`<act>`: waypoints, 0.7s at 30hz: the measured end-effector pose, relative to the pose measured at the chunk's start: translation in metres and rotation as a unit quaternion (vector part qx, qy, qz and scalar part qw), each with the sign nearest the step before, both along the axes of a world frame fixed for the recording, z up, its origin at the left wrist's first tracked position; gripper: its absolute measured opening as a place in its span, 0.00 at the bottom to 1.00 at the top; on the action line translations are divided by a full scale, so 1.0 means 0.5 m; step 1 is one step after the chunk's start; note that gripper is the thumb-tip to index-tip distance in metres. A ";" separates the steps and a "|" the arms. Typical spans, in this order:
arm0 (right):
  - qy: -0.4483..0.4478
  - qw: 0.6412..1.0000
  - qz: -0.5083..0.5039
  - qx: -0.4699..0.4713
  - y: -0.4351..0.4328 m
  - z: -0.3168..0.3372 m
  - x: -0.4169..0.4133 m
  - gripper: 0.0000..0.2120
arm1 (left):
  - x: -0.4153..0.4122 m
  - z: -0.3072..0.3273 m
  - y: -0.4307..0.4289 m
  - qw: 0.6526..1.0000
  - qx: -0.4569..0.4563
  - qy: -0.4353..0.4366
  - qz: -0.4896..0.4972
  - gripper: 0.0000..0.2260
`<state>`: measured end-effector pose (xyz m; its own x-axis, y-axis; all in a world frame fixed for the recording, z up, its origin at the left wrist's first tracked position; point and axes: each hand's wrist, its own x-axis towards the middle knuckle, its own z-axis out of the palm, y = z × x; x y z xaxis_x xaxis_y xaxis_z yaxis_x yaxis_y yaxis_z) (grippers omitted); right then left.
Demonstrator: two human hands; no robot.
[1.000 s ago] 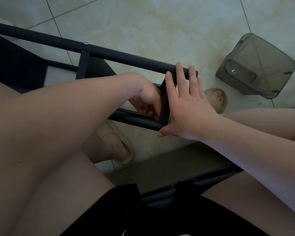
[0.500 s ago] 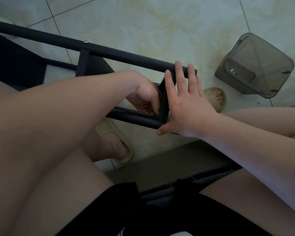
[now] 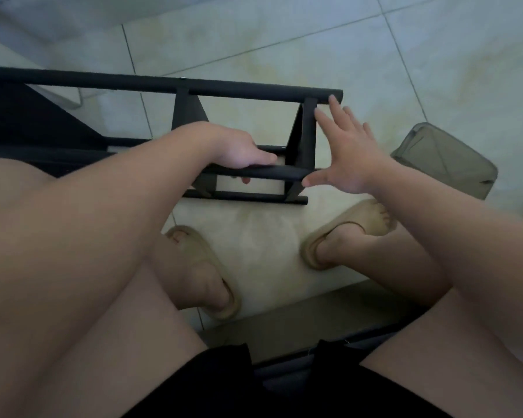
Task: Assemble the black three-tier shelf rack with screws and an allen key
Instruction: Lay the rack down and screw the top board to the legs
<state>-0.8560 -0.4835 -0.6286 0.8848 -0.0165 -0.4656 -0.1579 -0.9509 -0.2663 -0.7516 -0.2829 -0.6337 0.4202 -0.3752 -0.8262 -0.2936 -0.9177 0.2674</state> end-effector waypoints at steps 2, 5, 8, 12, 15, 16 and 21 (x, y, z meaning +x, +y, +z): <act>-0.052 0.997 -0.057 0.011 -0.001 -0.002 0.011 0.51 | -0.003 0.020 0.013 1.000 -0.003 -0.018 -0.006 0.27; -0.086 0.992 -0.086 0.023 0.020 -0.008 0.006 0.39 | -0.027 0.025 0.022 0.990 0.001 -0.138 -0.036 0.20; -0.043 0.997 -0.063 0.004 0.042 -0.004 -0.007 0.37 | -0.055 0.019 0.019 0.972 -0.010 -0.235 0.001 0.10; 0.031 0.997 -0.068 -0.022 0.055 0.031 -0.013 0.44 | -0.061 0.051 0.009 0.958 -0.044 -0.280 0.034 0.08; -0.018 0.995 -0.074 -0.057 0.058 0.073 -0.010 0.42 | -0.050 0.094 -0.007 0.938 -0.069 -0.338 0.024 0.08; -0.036 0.994 -0.079 -0.069 0.058 0.088 -0.008 0.42 | -0.045 0.110 -0.015 0.931 -0.073 -0.356 0.020 0.08; -0.094 0.990 -0.060 -0.092 0.056 0.139 0.030 0.42 | 0.004 0.169 -0.051 0.917 -0.077 -0.392 0.008 0.07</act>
<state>-0.8408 -0.4555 -0.5590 0.9420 -0.1953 -0.2729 -0.2362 -0.9635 -0.1260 -0.7498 -0.3083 -0.5492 0.8690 -0.4502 -0.2053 -0.4376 -0.8929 0.1055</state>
